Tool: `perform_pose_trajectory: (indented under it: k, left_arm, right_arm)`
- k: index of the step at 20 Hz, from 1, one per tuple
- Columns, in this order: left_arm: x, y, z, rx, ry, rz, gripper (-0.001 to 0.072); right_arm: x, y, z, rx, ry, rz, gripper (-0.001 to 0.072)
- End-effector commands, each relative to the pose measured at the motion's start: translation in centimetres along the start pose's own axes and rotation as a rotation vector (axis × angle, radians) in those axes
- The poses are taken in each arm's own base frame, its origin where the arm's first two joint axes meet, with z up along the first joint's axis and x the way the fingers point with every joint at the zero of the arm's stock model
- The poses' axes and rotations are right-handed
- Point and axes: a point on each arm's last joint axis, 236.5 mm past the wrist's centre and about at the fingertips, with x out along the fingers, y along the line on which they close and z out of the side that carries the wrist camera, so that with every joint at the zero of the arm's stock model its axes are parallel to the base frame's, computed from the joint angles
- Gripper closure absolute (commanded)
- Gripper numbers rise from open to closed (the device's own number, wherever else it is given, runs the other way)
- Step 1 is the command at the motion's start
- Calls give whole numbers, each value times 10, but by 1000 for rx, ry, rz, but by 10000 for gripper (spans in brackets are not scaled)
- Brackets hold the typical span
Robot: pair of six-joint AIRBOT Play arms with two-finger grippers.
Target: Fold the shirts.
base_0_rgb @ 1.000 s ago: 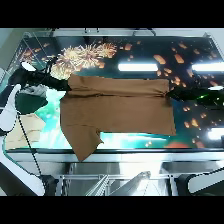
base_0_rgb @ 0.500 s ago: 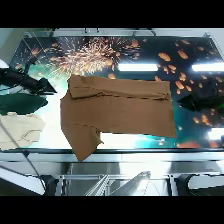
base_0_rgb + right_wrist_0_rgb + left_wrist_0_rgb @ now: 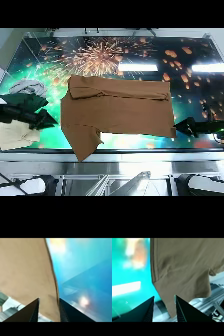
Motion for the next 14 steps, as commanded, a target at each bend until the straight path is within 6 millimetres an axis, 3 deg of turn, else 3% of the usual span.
perform_pose_trajectory:
  k: [1,6,11,14]
  left_arm:
    - [24,1,-29,-39,43,-57,421]
    - [35,-21,-13,-38,-57,-177,422]
    - [62,-11,-23,33,-3,-56,422]
    - [74,-20,-34,89,93,-47,422]
  right_arm:
    - [19,-8,-20,-37,65,-70,348]
    - [30,8,-28,-62,117,-54,353]
    - [29,12,-35,-34,143,-38,352]
    - [27,17,-41,-29,168,-15,352]
